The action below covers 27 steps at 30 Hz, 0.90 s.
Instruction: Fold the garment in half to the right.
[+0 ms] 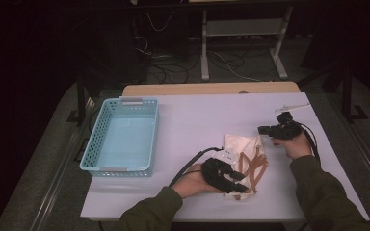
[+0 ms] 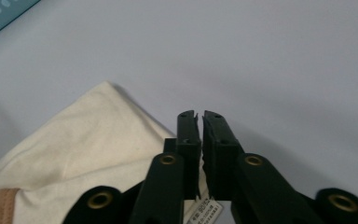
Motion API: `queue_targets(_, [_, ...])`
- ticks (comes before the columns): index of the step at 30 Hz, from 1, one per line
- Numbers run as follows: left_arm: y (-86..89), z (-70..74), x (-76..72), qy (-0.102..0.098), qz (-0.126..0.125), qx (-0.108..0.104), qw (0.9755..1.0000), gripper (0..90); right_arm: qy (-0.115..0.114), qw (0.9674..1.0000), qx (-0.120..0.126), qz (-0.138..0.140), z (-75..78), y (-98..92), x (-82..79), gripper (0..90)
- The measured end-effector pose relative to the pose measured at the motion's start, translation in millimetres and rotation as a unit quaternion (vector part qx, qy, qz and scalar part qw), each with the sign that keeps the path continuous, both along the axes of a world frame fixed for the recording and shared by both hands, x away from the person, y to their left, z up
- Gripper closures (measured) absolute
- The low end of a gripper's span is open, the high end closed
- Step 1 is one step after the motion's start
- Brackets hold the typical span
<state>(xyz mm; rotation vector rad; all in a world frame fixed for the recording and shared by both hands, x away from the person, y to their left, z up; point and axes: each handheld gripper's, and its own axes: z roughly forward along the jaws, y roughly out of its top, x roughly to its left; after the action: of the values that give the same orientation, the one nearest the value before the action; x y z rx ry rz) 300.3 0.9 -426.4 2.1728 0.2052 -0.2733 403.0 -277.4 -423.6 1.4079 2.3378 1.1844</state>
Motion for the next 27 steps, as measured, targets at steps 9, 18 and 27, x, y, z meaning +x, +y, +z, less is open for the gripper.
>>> queue_targets(9, [31.8, 15.8, 9.6, -0.011, 0.059, -0.018, 0.9981, 35.4, -0.001, 0.9995, -0.002, 0.032, 12.8, 7.5, -11.7, 88.8])
queue_targets(18, [62.6, 17.3, 22.4, -0.036, 0.150, 0.003, 0.9880, 20.8, 0.000, 0.9974, -0.014, 0.071, 21.8, 20.4, -25.0, 88.8])
queue_targets(27, [83.1, 9.6, 26.8, -0.046, 0.223, 0.027, 0.9733, 1.8, 0.004, 0.9942, -0.021, 0.105, 26.7, 36.1, -31.9, 88.8])
